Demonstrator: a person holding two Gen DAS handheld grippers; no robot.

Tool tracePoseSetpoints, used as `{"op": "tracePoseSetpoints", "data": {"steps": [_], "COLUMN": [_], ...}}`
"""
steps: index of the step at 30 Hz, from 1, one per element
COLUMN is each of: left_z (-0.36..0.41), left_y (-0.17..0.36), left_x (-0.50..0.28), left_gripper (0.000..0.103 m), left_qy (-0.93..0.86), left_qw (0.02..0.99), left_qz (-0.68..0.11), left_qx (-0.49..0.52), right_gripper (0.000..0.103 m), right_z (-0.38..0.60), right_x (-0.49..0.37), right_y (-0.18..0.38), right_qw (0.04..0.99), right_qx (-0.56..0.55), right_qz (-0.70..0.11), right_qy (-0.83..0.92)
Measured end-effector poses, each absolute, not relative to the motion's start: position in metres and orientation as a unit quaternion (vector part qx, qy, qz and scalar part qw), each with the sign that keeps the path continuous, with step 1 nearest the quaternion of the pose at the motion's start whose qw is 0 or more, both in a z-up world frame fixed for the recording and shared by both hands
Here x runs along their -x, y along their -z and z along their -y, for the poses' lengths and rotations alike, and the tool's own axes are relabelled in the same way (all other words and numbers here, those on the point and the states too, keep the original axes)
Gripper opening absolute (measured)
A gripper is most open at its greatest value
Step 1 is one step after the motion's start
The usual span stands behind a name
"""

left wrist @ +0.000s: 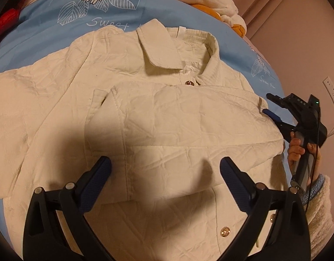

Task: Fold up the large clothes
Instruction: 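Carry the sleeve across the jacket body with the right tool and release, then grasp the cuff of the other sleeve with the left tool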

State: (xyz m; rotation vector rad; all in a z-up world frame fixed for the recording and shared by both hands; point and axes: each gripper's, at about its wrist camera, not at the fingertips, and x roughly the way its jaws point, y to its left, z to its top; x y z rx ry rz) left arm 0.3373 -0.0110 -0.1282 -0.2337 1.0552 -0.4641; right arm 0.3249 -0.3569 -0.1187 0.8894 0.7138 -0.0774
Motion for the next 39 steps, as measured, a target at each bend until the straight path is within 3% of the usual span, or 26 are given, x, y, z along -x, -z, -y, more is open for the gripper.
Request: {"op": "tracePoseSetpoints", "data": {"steps": [5,11,14,20,28,39], "left_z": [0.006,0.008,-0.014,-0.125,-0.317,-0.405], "left_y": [0.128,0.127,0.112,0.085,0.122,0.127], "left_x": [-0.326,-0.322,-0.308,-0.247,-0.176,-0.175], "left_gripper": [0.1,0.1,0.1,0.102,0.102,0.102], "left_qy": [0.219,0.203,0.212,0.169,-0.024,-0.089], "left_qw": [0.83,0.829,0.819,0.832,0.798,0.772], "left_qz": [-0.5,-0.508,-0.505,-0.438,-0.351,-0.278], "left_qx": [0.118,0.112,0.171,0.295,0.49,0.565], "right_gripper": [0.053,0.055,0.056,0.064,0.065,0.066], "right_z": [0.328,0.295,0.291,0.277,0.242,0.208], "right_x": [-0.291,-0.286,-0.286,-0.247,-0.205,-0.204], "right_y": [0.09,0.118,0.116,0.082,0.066,0.06], "right_qw": [0.858,0.858,0.858,0.87,0.872,0.87], "right_qx": [-0.387,-0.298,-0.293,-0.306,-0.306,-0.291], "right_qz": [-0.333,-0.417,-0.421,-0.382,-0.364,-0.372], "right_qy": [-0.049,-0.029,-0.01,-0.059,-0.116,-0.143]}}
